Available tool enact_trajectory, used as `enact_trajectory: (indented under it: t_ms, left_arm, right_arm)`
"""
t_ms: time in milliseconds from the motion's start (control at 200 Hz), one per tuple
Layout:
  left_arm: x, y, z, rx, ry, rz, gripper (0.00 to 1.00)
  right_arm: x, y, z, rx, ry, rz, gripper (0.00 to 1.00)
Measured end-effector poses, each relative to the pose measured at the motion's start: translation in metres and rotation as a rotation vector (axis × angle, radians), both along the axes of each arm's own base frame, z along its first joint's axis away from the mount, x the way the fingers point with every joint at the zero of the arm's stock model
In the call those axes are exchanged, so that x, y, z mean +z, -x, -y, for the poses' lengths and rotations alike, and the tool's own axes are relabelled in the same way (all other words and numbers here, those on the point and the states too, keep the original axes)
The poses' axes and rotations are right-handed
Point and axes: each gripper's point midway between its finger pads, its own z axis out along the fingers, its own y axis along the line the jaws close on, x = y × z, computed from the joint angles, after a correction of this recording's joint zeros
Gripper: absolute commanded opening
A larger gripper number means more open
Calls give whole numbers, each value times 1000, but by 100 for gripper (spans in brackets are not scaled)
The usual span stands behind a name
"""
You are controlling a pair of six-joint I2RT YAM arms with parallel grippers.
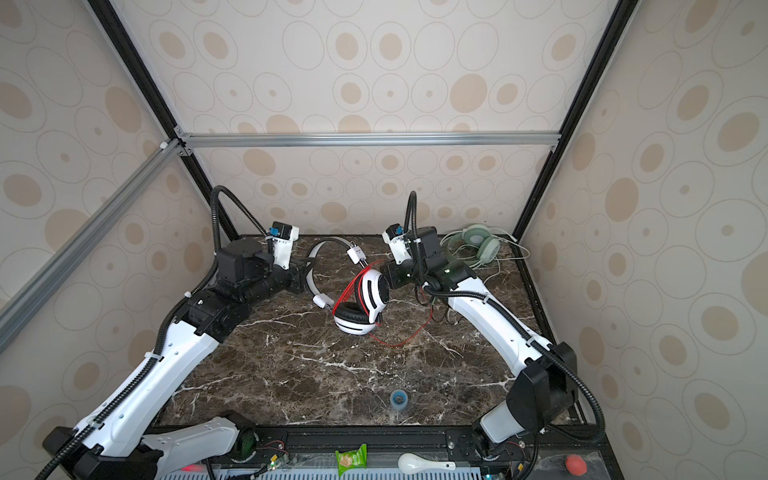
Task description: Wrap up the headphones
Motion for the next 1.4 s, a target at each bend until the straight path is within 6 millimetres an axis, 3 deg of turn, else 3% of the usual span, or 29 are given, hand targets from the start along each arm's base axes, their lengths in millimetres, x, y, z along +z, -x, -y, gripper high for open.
enact_trajectory:
  t_ms: [205, 430, 680, 820, 990, 1400]
  left_arm:
    - [27, 5, 9, -43, 86, 19, 0]
    - [63, 9, 12, -59, 166, 68, 0]
    - [77, 7, 13, -46, 220, 68, 0]
    - [81, 5, 13, -41, 238, 62, 0]
    - [86, 5, 14, -37, 261, 57, 0]
    - [83, -1, 15, -17, 321, 41, 0]
  right_arm:
    - [13, -2, -12, 34, -131, 17, 32]
    - [18, -1, -24, 69, -240, 18, 34]
    - [-13, 1, -36, 91, -324, -67, 35]
    - [-26, 0, -43, 108, -363, -102, 44]
    - [-32, -4, -48, 120, -390, -105, 46]
    - [-86, -17, -74, 161, -318, -167, 45]
